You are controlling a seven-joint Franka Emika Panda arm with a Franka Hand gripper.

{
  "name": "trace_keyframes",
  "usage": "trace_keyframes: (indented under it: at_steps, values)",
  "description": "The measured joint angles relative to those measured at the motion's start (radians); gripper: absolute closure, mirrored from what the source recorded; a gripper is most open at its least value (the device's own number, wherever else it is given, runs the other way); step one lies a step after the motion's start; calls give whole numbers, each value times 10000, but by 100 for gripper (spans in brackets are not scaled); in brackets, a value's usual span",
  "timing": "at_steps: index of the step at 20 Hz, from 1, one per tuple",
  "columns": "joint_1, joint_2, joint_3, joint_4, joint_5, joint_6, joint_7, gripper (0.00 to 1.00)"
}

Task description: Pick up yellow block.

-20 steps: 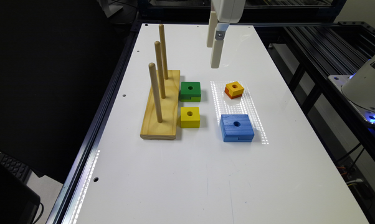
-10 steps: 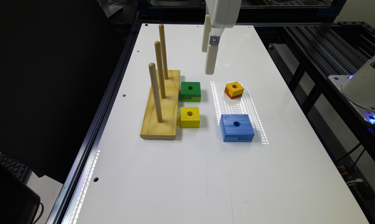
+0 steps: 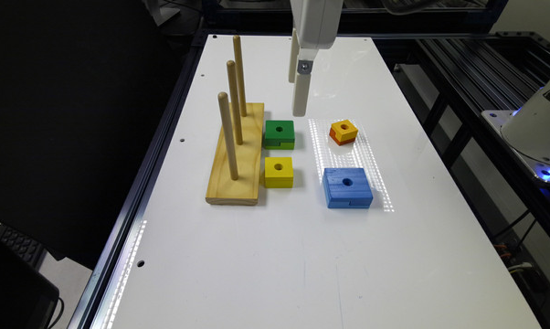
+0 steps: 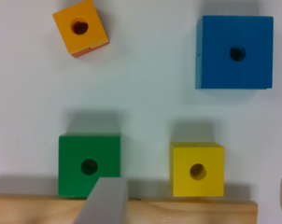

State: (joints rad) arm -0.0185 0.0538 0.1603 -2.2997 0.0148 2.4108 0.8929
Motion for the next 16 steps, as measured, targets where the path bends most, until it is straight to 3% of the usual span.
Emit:
trace_keyframes:
  at_steps: [8, 16]
  values:
    - [1, 0, 197, 0, 0, -5, 206, 0]
    - [-3, 297, 233, -9, -1, 51, 246, 0]
